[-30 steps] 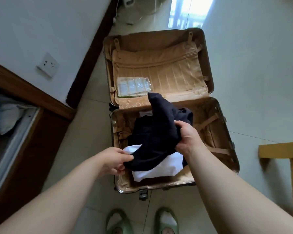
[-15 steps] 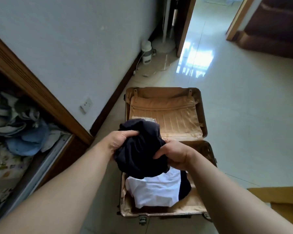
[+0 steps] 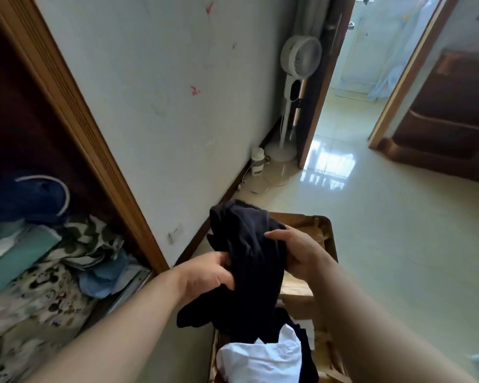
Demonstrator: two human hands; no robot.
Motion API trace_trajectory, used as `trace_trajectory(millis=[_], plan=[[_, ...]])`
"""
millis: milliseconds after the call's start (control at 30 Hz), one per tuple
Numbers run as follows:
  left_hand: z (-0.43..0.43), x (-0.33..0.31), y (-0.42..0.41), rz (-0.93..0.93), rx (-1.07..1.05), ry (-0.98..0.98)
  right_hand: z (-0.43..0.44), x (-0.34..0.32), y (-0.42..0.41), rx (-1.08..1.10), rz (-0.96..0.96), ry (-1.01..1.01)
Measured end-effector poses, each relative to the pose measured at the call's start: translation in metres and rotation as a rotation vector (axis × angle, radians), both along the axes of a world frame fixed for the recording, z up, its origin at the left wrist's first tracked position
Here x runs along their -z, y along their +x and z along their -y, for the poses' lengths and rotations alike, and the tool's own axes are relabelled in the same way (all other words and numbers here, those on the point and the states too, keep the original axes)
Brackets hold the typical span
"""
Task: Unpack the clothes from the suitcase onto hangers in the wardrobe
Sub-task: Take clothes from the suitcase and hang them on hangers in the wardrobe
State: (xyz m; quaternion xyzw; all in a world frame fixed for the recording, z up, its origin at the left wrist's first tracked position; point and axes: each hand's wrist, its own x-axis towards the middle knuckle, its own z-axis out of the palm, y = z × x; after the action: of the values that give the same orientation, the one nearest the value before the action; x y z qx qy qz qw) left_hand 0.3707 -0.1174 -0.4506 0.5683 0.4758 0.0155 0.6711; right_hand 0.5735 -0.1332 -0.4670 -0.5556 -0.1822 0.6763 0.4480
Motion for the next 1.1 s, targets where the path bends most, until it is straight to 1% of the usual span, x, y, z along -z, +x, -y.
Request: trace_trajectory(millis=[100,133,200,300,400,433,500,567,600,667,733,767,833,900,967,1000,1033,1067,1100], plan=[[-0.001,-0.037,-0.011,-0.089,-0.023,0.095,-0.004,-0.050,-0.011,-0.082,-0.024,0.101],[-0.001,-0.044,-0.012,-0.093,-0.037,0.102,-0.005,-0.062,-0.013,-0.109,-0.048,0.132],[-0.001,-0.077,-0.015,-0.049,-0.119,0.125,-0.009,-0.097,-0.020,-0.136,-0.074,0.177],[-0.004,-0.114,-0.018,0.030,-0.313,0.174,-0.020,-0.127,-0.027,-0.126,-0.062,0.220],[-0.012,-0.151,-0.030,0.115,-0.584,0.325,-0.031,-0.160,-0.036,-0.101,0.025,0.247],[-0.017,-0.161,-0.036,0.169,-0.650,0.375,-0.036,-0.170,-0.039,-0.085,0.038,0.248],[-0.022,-0.186,-0.045,0.220,-0.645,0.486,-0.041,-0.193,-0.047,-0.098,0.060,0.264],[-0.023,-0.212,-0.052,0.210,-0.608,0.569,-0.047,-0.210,-0.051,-0.117,0.054,0.310],[-0.025,-0.223,-0.056,0.208,-0.622,0.576,-0.044,-0.225,-0.054,-0.118,0.059,0.326],[-0.026,-0.242,-0.063,0.278,-0.644,0.463,-0.042,-0.247,-0.058,-0.087,0.045,0.358],[-0.021,-0.261,-0.071,0.358,-0.593,0.354,-0.045,-0.265,-0.058,-0.047,0.031,0.376],[-0.017,-0.270,-0.075,0.383,-0.569,0.331,-0.046,-0.273,-0.058,-0.038,0.025,0.384],[-0.009,-0.290,-0.076,0.444,-0.560,0.347,-0.048,-0.288,-0.061,-0.047,0.042,0.403],[-0.005,-0.310,-0.072,0.551,-0.590,0.366,-0.049,-0.300,-0.065,-0.113,0.124,0.462],[-0.005,-0.331,-0.067,0.673,-0.647,0.369,-0.044,-0.314,-0.074,-0.242,0.264,0.514],[-0.004,-0.341,-0.065,0.715,-0.675,0.377,-0.042,-0.320,-0.079,-0.321,0.305,0.526],[-0.004,-0.351,-0.064,0.736,-0.696,0.394,-0.038,-0.327,-0.083,-0.393,0.319,0.533],[-0.003,-0.358,-0.062,0.740,-0.712,0.412,-0.036,-0.334,-0.087,-0.444,0.275,0.524],[-0.002,-0.365,-0.061,0.734,-0.726,0.434,-0.034,-0.342,-0.090,-0.468,0.192,0.513]])
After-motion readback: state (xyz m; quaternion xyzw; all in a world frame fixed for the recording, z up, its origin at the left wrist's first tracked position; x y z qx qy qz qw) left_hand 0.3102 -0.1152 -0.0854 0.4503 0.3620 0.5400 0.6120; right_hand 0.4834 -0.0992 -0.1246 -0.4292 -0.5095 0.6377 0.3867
